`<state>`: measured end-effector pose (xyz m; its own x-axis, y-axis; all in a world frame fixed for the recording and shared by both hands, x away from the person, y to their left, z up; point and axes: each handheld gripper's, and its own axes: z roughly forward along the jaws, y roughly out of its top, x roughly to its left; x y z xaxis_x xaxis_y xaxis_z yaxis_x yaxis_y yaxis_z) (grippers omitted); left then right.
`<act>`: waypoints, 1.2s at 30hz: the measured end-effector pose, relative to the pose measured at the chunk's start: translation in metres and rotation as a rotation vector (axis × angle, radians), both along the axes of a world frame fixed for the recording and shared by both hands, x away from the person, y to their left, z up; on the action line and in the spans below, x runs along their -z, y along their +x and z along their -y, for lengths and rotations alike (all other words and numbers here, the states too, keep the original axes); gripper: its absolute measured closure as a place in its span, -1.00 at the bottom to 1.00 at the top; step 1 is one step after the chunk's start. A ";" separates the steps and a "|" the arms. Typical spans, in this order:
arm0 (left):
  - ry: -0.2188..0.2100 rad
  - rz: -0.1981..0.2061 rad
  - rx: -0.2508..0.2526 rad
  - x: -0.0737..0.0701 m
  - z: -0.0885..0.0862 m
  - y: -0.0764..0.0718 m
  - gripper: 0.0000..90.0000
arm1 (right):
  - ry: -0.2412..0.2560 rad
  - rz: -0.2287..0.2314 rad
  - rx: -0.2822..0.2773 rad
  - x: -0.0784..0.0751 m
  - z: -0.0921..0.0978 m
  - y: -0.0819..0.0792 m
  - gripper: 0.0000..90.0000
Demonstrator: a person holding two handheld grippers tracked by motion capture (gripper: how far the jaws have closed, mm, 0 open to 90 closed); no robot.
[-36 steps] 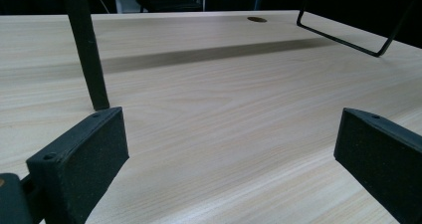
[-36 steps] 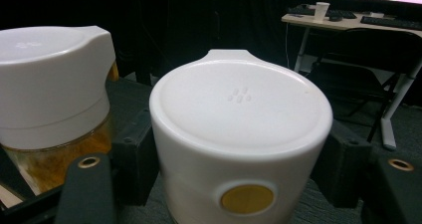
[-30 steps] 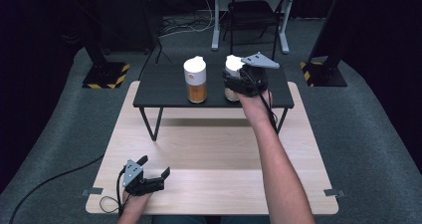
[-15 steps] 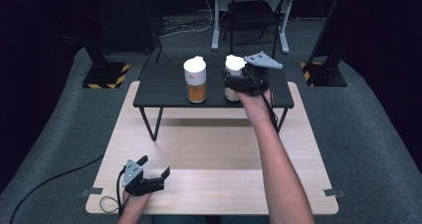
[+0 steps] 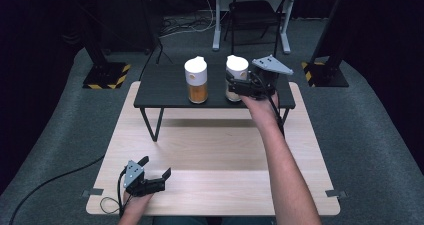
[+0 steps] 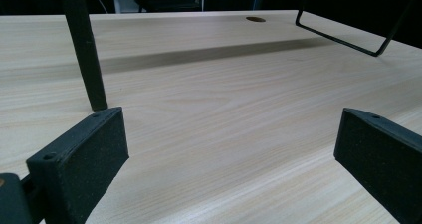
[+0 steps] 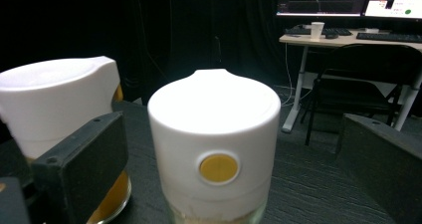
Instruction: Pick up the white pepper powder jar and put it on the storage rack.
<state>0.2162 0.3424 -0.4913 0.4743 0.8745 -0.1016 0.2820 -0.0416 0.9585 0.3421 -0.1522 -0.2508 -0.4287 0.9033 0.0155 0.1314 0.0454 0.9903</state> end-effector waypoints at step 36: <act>0.004 0.003 -0.004 0.000 0.001 -0.001 -1.00 | 0.039 0.015 0.003 0.034 0.059 -0.052 -1.00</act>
